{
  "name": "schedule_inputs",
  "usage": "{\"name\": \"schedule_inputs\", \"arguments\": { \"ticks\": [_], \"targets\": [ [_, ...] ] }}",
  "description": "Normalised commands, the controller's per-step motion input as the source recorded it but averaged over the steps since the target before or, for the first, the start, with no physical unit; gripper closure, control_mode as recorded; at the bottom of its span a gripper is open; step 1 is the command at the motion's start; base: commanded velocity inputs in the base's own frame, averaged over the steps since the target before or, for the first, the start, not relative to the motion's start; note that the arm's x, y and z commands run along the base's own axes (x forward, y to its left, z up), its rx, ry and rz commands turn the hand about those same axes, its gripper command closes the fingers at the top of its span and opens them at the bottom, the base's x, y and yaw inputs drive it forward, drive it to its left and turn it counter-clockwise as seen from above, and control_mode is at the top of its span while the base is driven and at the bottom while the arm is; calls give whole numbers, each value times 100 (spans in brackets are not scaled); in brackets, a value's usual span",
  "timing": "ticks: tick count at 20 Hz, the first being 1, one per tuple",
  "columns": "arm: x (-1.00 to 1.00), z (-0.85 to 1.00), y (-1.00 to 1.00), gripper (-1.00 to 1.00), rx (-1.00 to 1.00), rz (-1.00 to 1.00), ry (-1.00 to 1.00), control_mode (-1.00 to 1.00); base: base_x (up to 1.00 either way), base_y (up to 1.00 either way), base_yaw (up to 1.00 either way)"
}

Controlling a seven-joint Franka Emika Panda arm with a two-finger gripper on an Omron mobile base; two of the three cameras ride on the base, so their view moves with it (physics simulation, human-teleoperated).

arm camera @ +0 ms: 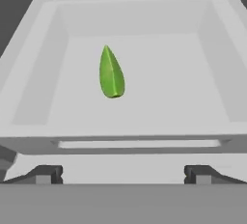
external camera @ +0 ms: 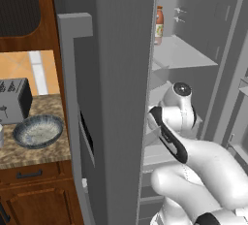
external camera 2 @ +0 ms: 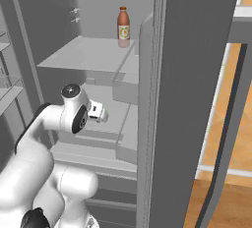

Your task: Grab a lemon wedge from the fridge and one ice cube from the ice bowl, and put them in the glass of lemonade.

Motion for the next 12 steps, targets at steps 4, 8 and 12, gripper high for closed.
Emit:
{"name": "schedule_inputs", "arguments": {
  "ticks": [4,8,12],
  "targets": [
    [50,-27,23,-100,0,4,6,-100,0,0,0],
    [55,-28,31,-100,0,1,10,-100,0,0,0],
    [56,-15,9,-100,0,0,7,-100,0,0,0]
  ]
}}
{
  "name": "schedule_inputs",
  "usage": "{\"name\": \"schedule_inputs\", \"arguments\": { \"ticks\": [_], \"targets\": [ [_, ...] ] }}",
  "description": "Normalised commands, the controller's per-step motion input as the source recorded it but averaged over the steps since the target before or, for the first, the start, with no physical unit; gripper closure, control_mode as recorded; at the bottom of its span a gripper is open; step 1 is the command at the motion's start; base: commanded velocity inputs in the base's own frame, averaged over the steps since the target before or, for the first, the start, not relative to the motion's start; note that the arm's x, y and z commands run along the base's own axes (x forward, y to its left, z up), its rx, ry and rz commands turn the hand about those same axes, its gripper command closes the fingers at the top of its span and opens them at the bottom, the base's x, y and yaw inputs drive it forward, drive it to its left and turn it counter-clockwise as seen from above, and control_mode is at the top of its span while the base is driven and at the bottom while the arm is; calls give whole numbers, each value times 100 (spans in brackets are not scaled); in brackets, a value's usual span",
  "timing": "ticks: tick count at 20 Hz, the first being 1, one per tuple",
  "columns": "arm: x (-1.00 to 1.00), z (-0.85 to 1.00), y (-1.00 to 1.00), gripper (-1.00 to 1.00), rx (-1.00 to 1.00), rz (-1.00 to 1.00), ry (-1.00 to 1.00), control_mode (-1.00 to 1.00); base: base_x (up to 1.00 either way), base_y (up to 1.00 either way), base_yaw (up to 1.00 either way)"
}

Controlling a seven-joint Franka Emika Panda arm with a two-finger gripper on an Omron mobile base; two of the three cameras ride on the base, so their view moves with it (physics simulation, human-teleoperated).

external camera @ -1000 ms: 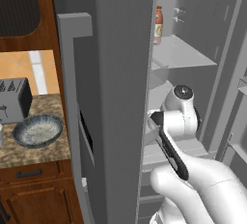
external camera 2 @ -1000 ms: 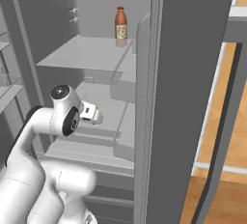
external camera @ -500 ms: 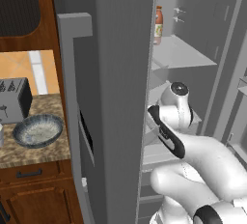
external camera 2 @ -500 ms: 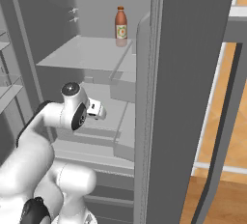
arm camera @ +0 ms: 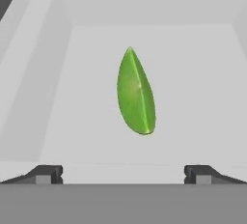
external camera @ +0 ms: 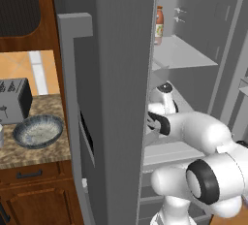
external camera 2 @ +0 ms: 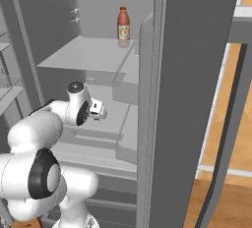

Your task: Grab a lemon wedge from the fridge and one ice cube from the ice bowl, and put them in the glass of lemonade.

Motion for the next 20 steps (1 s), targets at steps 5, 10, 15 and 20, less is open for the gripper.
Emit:
{"name": "schedule_inputs", "arguments": {
  "ticks": [5,10,15,20],
  "targets": [
    [44,-29,0,-100,0,0,2,-100,0,0,0],
    [37,-39,0,-100,0,0,2,-100,0,0,0],
    [44,-32,0,-100,0,0,0,-100,0,0,0],
    [37,-35,0,100,0,0,4,-100,0,0,0]
  ]
}}
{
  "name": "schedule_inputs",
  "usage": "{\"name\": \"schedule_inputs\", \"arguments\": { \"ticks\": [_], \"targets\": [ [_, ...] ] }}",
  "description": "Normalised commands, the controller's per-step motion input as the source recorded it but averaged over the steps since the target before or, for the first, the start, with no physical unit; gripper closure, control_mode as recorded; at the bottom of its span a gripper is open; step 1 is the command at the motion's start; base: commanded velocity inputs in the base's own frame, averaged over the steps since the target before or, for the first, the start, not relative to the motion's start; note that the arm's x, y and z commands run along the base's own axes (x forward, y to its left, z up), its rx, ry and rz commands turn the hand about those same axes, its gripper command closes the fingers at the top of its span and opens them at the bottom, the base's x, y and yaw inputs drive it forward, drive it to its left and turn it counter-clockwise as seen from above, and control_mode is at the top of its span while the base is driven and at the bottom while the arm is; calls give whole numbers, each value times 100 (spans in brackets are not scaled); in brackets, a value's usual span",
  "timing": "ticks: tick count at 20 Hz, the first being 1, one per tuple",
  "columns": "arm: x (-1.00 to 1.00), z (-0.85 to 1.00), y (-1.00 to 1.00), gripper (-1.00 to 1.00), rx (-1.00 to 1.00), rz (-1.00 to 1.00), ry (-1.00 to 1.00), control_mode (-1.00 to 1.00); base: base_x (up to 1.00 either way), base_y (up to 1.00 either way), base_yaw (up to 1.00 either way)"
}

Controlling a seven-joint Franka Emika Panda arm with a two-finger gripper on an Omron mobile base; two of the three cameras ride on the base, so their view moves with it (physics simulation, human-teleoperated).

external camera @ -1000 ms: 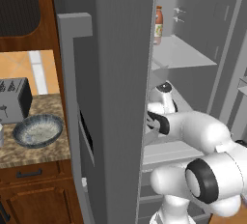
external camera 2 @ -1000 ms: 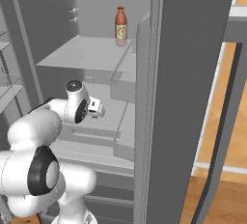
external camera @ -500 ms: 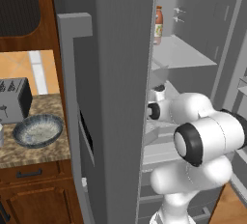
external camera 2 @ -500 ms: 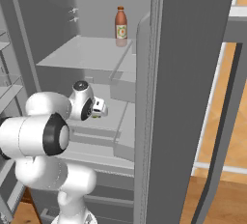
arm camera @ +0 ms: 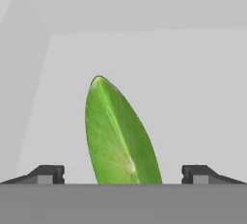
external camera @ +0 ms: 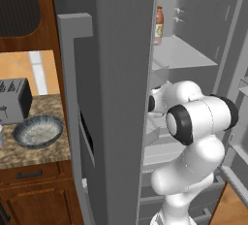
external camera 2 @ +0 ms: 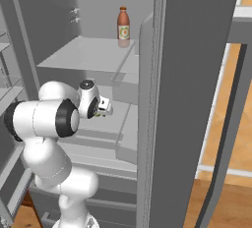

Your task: Grab a lemon wedge from the fridge and one ice cube from the ice bowl, and put them in the glass of lemonade.

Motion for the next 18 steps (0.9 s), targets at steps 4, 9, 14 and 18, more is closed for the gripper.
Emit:
{"name": "schedule_inputs", "arguments": {
  "ticks": [4,9,14,18],
  "targets": [
    [14,-37,0,100,0,0,8,-100,0,0,0],
    [-12,-18,0,100,0,0,0,-100,0,0,0],
    [-100,-17,-3,100,0,-3,-2,-100,0,0,0],
    [-100,5,-14,100,0,0,-6,-100,0,0,0]
  ]
}}
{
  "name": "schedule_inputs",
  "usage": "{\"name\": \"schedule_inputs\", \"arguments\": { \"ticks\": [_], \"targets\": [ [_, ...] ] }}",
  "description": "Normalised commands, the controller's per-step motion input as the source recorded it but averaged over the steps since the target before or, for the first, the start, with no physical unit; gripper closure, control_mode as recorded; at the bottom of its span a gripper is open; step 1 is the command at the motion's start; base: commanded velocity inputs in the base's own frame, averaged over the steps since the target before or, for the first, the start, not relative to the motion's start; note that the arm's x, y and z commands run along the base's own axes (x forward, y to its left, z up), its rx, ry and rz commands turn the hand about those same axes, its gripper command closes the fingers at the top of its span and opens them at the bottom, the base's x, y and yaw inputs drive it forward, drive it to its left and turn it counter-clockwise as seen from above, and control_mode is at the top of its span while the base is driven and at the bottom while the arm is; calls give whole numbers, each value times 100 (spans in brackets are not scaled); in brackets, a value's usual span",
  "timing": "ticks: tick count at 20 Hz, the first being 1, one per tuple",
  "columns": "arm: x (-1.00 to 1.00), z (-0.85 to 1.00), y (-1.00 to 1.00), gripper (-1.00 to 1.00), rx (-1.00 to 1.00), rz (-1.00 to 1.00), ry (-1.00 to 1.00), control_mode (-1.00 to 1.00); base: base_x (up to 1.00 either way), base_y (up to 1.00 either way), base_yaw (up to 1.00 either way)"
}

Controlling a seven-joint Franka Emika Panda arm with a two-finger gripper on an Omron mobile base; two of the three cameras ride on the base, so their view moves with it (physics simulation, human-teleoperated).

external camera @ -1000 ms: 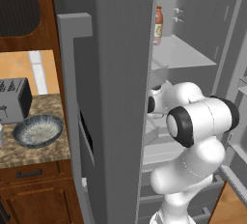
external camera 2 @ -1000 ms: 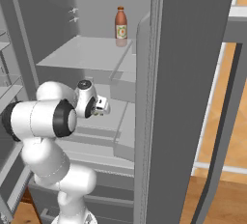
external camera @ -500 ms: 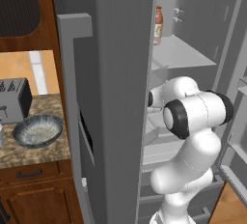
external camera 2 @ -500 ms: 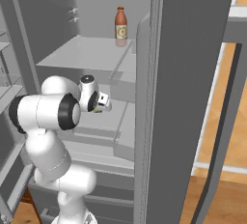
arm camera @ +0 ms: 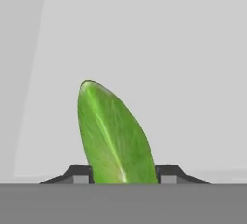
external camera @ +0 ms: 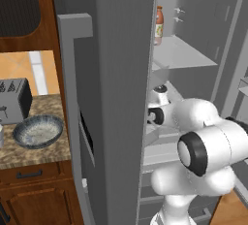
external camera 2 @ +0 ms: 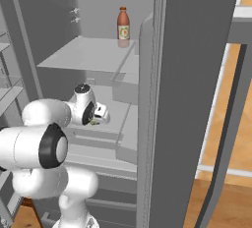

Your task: Grab a lemon wedge from the fridge and one ice cube from the ice bowl, and put them in the glass of lemonade.

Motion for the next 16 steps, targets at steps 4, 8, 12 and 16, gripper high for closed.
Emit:
{"name": "schedule_inputs", "arguments": {
  "ticks": [4,8,12,16],
  "targets": [
    [-100,63,-12,100,0,0,-13,-100,0,0,0],
    [-100,97,0,100,1,0,-15,-100,0,0,0],
    [-100,93,0,100,0,0,-20,-100,0,0,0],
    [-100,100,-3,100,0,0,-19,-100,0,0,0]
  ]
}}
